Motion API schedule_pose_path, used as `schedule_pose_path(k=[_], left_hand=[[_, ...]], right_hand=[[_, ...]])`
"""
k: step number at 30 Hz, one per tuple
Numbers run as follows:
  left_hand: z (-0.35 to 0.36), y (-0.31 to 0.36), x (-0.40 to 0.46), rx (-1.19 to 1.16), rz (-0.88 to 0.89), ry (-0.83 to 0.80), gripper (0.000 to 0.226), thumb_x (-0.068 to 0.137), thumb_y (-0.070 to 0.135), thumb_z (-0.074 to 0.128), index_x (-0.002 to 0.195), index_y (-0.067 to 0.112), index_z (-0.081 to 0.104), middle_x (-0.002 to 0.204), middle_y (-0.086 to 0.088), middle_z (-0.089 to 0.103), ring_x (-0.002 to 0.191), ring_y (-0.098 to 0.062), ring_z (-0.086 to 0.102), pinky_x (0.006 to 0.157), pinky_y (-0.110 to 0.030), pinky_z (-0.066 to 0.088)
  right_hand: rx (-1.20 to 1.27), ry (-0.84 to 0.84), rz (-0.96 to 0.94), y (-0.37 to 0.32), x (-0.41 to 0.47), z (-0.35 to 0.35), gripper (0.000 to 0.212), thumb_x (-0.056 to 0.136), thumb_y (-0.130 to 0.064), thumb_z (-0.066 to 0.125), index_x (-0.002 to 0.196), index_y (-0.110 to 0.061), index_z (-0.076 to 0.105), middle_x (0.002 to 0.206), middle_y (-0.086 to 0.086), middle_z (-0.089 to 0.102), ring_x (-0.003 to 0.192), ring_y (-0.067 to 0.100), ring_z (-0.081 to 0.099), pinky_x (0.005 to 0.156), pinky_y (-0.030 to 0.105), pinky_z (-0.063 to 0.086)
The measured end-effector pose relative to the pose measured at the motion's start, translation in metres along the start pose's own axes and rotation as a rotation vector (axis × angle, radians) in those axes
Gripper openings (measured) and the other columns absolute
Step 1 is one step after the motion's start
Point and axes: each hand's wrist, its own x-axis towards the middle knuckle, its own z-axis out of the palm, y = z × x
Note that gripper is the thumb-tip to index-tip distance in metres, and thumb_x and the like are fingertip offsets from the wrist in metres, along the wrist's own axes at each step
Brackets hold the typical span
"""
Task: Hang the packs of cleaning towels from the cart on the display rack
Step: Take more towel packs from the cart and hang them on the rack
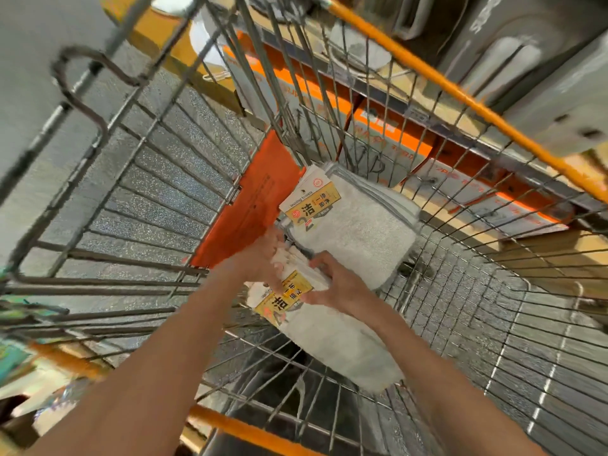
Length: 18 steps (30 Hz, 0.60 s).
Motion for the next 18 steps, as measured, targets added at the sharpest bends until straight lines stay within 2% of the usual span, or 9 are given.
schedule_pose_path(k=[1,3,5,8,11,13,15,17,18], left_hand=[[-0.007,0.005,-0.004,-0.028,0.024,-0.009,0.101,0.061,-0.001,0.087,0.136,0.02,0.023,0.134,-0.013,0.045,0.119,-0.032,0.049,0.098,-0.046,0.046],[-0.019,0.015,-0.014,-0.099,0.071,-0.027,0.097,0.062,0.005,0.088,0.13,0.033,0.025,0.126,-0.004,0.045,0.102,-0.02,0.055,0.081,-0.031,0.052],[-0.029,0.025,-0.023,-0.162,0.128,-0.01,0.092,0.063,0.011,0.089,0.124,0.043,0.027,0.127,0.004,0.041,0.098,-0.013,0.055,0.077,-0.019,0.047],[-0.036,0.043,-0.034,-0.29,0.204,0.1,0.085,0.063,0.018,0.09,0.119,0.051,0.035,0.135,0.008,0.043,0.112,-0.013,0.05,0.082,-0.02,0.044],[-0.033,0.064,-0.046,-0.397,0.278,0.277,0.078,0.062,0.027,0.089,0.122,0.046,0.043,0.121,0.009,0.055,0.108,-0.015,0.058,0.076,-0.02,0.051],[-0.029,0.075,-0.056,-0.424,0.336,0.408,0.08,0.064,0.024,0.088,0.129,0.037,0.044,0.118,0.006,0.054,0.109,-0.021,0.06,0.085,-0.038,0.055],[-0.026,0.082,-0.067,-0.348,0.416,0.52,0.079,0.07,0.025,0.086,0.137,0.026,0.044,0.128,0.0,0.052,0.12,-0.027,0.054,0.097,-0.051,0.049],[-0.022,0.089,-0.08,-0.285,0.522,0.63,0.076,0.073,0.025,0.083,0.139,0.023,0.045,0.143,-0.008,0.042,0.135,-0.024,0.038,0.106,-0.05,0.041],[-0.018,0.093,-0.085,-0.294,0.57,0.676,0.073,0.074,0.019,0.082,0.137,0.026,0.044,0.147,-0.008,0.034,0.137,-0.015,0.03,0.11,-0.041,0.038]], right_hand=[[0.04,0.022,-0.015,-0.004,-0.005,-0.006,0.05,0.068,-0.033,0.08,0.102,-0.033,0.044,0.099,-0.011,0.063,0.094,0.018,0.062,0.082,0.034,0.052],[0.105,0.053,-0.043,-0.013,-0.016,-0.018,0.047,0.069,-0.03,0.08,0.099,-0.033,0.045,0.094,-0.013,0.064,0.092,0.016,0.062,0.078,0.033,0.051],[0.181,0.066,-0.057,-0.023,-0.027,-0.032,0.044,0.071,-0.026,0.08,0.098,-0.033,0.046,0.094,-0.009,0.064,0.088,0.017,0.062,0.07,0.026,0.05],[0.317,0.102,-0.061,-0.039,-0.042,-0.051,0.042,0.072,-0.02,0.08,0.097,-0.031,0.048,0.093,-0.002,0.067,0.076,0.006,0.062,0.06,0.017,0.048],[0.402,0.179,-0.065,-0.053,-0.058,-0.07,0.04,0.071,-0.02,0.081,0.096,-0.032,0.051,0.087,0.0,0.071,0.067,0.004,0.063,0.061,0.02,0.049],[0.439,0.216,-0.077,-0.062,-0.067,-0.08,0.04,0.071,-0.019,0.08,0.096,-0.032,0.051,0.081,-0.007,0.073,0.064,0.004,0.065,0.056,0.015,0.048],[0.47,0.24,-0.085,-0.069,-0.075,-0.089,0.041,0.072,-0.021,0.08,0.097,-0.033,0.05,0.08,-0.012,0.073,0.063,0.002,0.065,0.052,0.012,0.047],[0.494,0.283,-0.084,-0.075,-0.083,-0.097,0.041,0.07,-0.024,0.08,0.094,-0.042,0.052,0.082,-0.013,0.073,0.067,0.004,0.068,0.057,0.016,0.051],[0.513,0.301,-0.076,-0.077,-0.086,-0.101,0.042,0.069,-0.027,0.081,0.091,-0.048,0.053,0.084,-0.013,0.073,0.071,0.007,0.069,0.063,0.022,0.054]])
